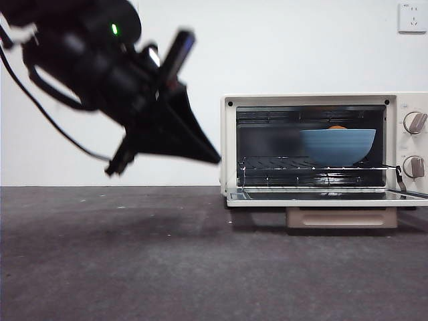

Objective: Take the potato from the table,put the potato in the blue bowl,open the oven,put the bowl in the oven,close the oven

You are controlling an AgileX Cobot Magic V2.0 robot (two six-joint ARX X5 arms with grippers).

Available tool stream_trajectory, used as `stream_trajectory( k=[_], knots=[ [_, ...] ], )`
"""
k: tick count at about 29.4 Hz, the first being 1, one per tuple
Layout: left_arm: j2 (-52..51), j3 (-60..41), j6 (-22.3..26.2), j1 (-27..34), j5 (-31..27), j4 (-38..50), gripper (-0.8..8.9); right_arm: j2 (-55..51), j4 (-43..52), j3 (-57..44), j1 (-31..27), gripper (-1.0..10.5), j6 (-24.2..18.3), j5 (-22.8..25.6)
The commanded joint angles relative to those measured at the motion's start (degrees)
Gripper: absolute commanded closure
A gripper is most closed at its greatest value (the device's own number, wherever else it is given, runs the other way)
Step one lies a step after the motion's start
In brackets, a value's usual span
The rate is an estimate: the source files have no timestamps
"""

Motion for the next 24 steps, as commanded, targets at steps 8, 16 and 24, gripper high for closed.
stream_trajectory(
  k=[8, 16, 24],
  knots=[
    [12.1, 9.8, -7.4, 0.4, 0.2, -1.9, 8.19, -5.5, -0.3, 0.0, 0.1, 9.6, -0.8, 0.6],
    [14.2, 12.7, -5.7, 0.4, -1.7, -7.2, 8.19, -5.6, -1.2, 0.0, 0.1, 9.6, -0.8, 0.6],
    [15.8, 12.7, -7.4, 0.4, -4.5, -8.4, 8.19, -5.6, -1.3, 0.0, 0.1, 9.6, -0.7, 0.5]
  ],
)
